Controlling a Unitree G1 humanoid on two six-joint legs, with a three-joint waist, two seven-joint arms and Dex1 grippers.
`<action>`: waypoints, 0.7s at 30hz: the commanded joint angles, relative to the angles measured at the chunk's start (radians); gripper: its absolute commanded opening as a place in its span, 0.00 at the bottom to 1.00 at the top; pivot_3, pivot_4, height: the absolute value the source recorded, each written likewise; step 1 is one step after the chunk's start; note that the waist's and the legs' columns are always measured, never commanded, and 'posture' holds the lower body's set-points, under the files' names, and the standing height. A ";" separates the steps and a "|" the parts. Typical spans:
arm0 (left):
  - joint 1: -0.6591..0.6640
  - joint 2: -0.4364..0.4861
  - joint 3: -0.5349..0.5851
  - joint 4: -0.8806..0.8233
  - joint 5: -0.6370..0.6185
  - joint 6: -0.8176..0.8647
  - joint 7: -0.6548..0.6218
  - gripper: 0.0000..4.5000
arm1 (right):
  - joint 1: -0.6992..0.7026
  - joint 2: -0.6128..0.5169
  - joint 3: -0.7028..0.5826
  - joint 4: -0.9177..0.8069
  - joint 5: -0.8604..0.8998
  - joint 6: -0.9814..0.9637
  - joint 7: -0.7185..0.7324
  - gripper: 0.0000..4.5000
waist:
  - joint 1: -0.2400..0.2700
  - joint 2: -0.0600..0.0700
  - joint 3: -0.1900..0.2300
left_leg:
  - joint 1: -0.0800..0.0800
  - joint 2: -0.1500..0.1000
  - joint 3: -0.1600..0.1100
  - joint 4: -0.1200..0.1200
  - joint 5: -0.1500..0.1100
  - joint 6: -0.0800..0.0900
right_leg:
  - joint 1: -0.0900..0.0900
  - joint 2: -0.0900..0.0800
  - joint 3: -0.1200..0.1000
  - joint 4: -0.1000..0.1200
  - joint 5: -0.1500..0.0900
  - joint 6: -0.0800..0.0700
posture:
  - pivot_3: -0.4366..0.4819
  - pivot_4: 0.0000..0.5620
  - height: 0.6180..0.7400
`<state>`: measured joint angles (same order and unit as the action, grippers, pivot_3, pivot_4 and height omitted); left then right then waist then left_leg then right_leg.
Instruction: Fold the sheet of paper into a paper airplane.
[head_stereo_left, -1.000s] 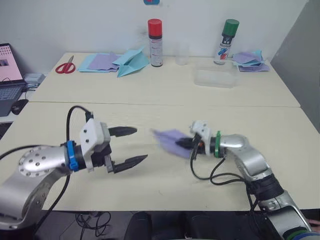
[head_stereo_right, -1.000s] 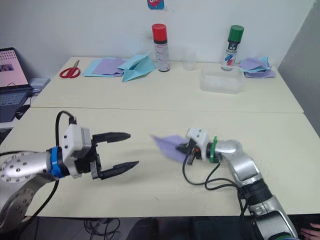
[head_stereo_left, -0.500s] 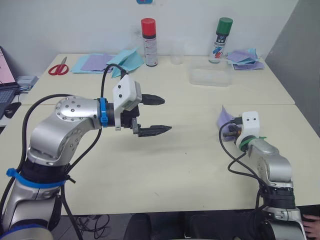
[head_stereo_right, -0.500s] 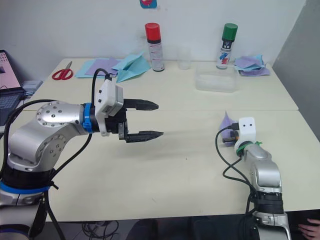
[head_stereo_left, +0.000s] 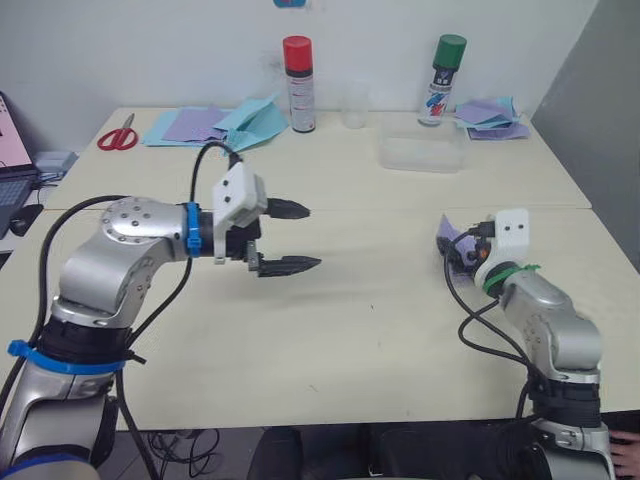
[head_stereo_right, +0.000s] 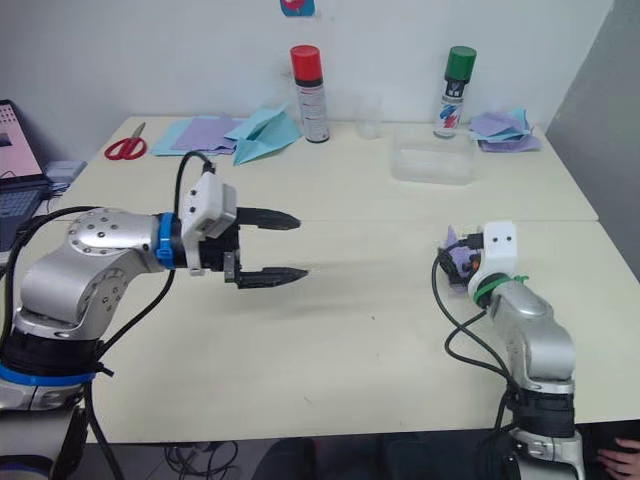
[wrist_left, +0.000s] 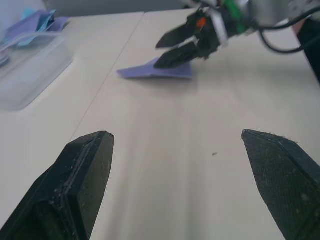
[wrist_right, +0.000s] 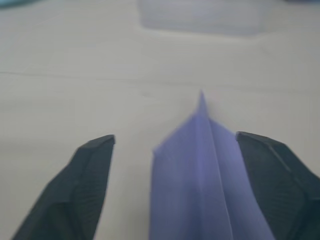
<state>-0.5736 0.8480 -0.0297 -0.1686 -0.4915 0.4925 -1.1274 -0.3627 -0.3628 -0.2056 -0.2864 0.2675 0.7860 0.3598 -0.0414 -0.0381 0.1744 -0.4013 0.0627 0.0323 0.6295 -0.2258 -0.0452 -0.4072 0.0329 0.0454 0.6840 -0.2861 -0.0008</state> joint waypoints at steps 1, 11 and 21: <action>0.068 0.058 0.096 0.032 0.027 -0.078 -0.023 1.00 | -0.055 -0.161 -0.010 -0.037 0.106 -0.067 0.252 0.99 | 0.001 0.001 0.000 | 0.000 0.000 0.000 0.000 0.000 0.000 | 0.000 0.000 0.000 0.000 0.000 0.000 | 0.48 0.27 1.00; 0.321 0.157 0.374 0.038 0.029 -0.074 0.035 1.00 | 0.019 -0.666 -0.044 0.189 0.233 -0.228 0.910 0.99 | 0.014 0.000 0.001 | 0.000 0.001 0.001 0.000 0.000 0.001 | 0.001 -0.005 -0.003 -0.002 0.000 0.000 | 0.48 0.27 1.00; 0.467 0.137 0.455 0.026 0.056 -0.105 0.099 1.00 | 0.179 -0.653 -0.165 0.162 0.232 -0.257 0.798 0.99 | 0.012 0.001 0.001 | 0.001 0.001 0.001 0.001 0.000 0.000 | 0.002 -0.011 -0.002 -0.001 0.001 0.001 | 0.48 0.27 1.00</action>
